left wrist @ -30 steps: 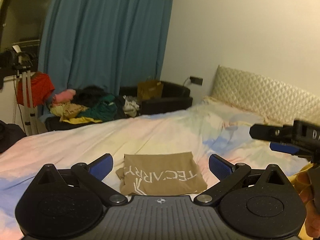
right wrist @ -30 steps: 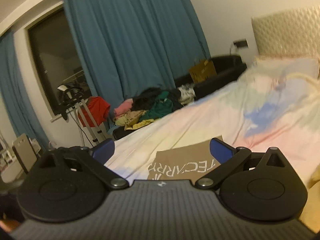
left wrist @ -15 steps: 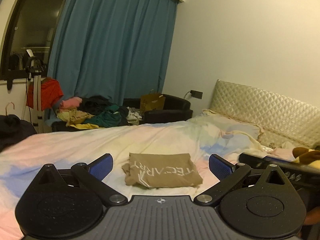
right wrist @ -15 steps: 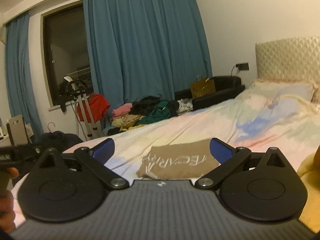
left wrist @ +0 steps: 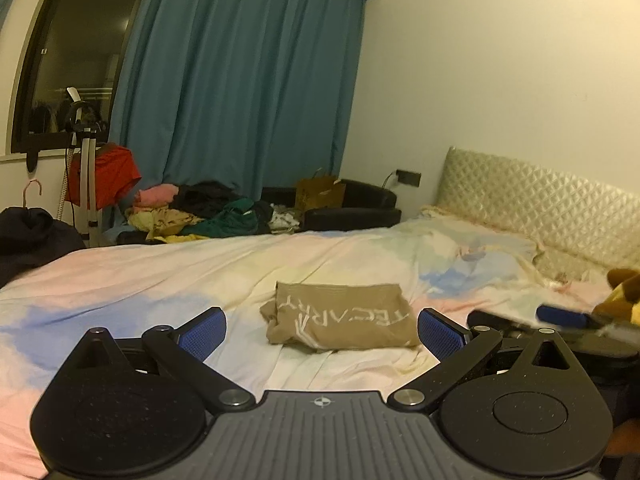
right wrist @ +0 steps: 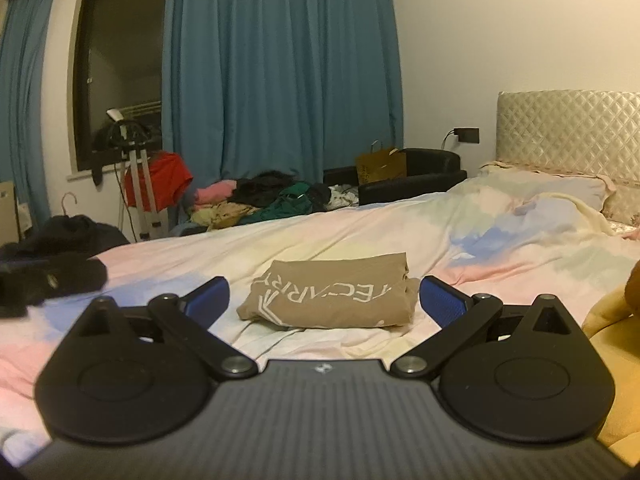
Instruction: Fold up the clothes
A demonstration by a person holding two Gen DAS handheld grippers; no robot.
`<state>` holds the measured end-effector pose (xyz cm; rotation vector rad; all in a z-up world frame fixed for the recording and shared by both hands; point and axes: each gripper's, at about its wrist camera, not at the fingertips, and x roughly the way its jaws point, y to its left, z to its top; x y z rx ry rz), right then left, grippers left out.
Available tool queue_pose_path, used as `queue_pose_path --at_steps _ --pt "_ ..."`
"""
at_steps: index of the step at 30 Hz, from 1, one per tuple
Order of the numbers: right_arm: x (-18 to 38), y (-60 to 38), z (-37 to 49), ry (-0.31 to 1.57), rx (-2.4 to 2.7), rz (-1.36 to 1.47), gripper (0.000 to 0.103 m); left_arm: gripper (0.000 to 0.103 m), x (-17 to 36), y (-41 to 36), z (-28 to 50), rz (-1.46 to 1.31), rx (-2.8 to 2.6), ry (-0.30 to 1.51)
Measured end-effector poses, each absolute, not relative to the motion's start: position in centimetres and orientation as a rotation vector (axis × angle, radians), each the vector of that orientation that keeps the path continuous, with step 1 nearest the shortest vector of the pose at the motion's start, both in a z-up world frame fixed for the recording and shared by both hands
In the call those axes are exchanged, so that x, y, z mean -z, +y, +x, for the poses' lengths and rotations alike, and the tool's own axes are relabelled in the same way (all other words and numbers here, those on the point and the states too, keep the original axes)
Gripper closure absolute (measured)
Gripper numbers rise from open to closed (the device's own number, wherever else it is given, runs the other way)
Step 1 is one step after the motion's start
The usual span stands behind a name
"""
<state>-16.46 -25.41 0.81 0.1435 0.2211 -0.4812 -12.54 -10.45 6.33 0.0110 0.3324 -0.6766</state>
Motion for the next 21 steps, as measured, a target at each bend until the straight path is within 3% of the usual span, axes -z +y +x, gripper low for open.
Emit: queue_pose_path --at_steps 21 --pt "-0.7 -25.9 -16.6 0.254 0.482 0.173 0.000 0.000 -5.6 -9.7 -12.4 0.023 0.610 0.333"
